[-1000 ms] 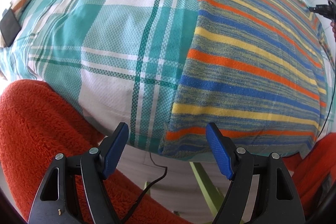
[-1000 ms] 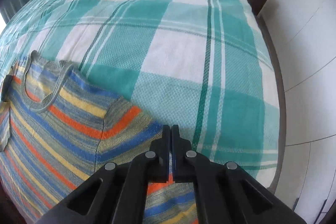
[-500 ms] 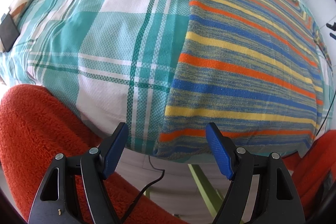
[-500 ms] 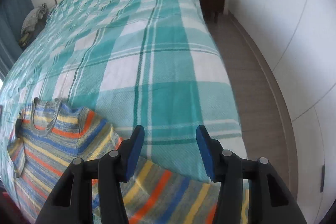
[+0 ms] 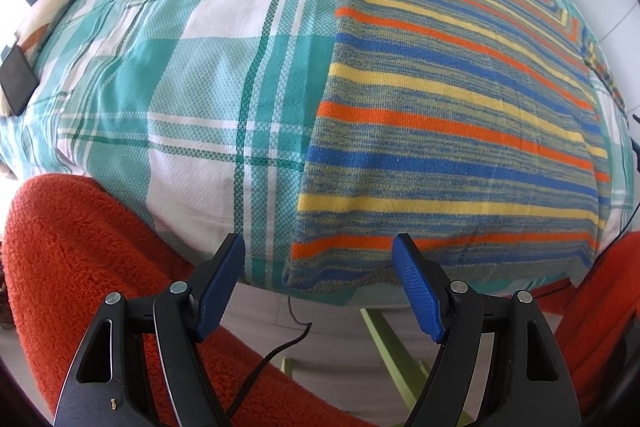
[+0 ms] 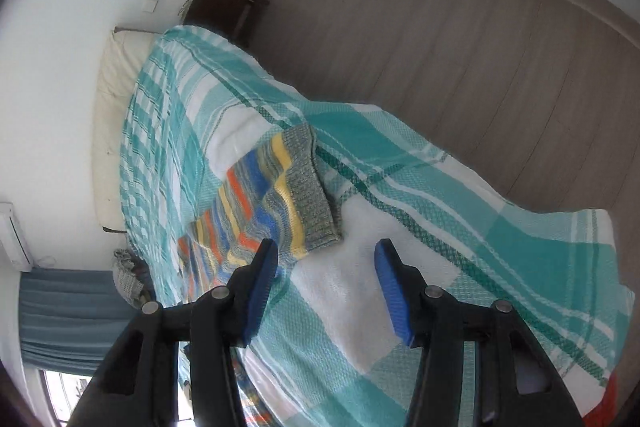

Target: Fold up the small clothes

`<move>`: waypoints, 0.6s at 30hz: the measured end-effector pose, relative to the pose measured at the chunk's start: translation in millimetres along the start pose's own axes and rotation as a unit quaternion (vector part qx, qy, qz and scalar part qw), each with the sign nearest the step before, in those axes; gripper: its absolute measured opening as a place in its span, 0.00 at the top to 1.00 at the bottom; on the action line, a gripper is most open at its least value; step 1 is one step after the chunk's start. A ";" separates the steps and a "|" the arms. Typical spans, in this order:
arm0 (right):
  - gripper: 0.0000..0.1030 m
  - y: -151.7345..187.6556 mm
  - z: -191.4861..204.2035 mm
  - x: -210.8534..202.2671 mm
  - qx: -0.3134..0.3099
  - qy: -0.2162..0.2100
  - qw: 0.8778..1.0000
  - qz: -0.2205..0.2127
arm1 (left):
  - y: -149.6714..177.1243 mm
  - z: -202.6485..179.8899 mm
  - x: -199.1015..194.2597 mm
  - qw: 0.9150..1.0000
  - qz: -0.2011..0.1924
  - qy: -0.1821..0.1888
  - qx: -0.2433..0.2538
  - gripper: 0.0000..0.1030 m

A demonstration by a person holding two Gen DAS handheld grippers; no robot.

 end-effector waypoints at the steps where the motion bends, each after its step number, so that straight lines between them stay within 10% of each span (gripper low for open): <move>1: 0.62 0.5 1.0 0.5 0.002 -0.011 1.000 -0.006 | 2.1 0.5 0.4 1.000 0.002 0.001 -0.003 0.24; 7: 0.96 -5.0 -3.3 16.6 0.009 -0.007 1.000 0.004 | 4.7 7.5 6.8 1.000 0.015 0.004 -0.008 0.24; 18: 0.97 4.3 -8.2 25.6 -0.079 0.149 0.986 -0.006 | -0.6 14.8 -2.3 1.000 0.007 -0.014 0.007 0.24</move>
Point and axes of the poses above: each gripper's, at about its wrist camera, not at the fingertips, and x roughly the way its jaws point, z to its left, y to its underside, the point moved 5 cm from there along x, roughly the way its jaws point, and after that the axes turned 7 degrees about -y, right-handed, at the moved point
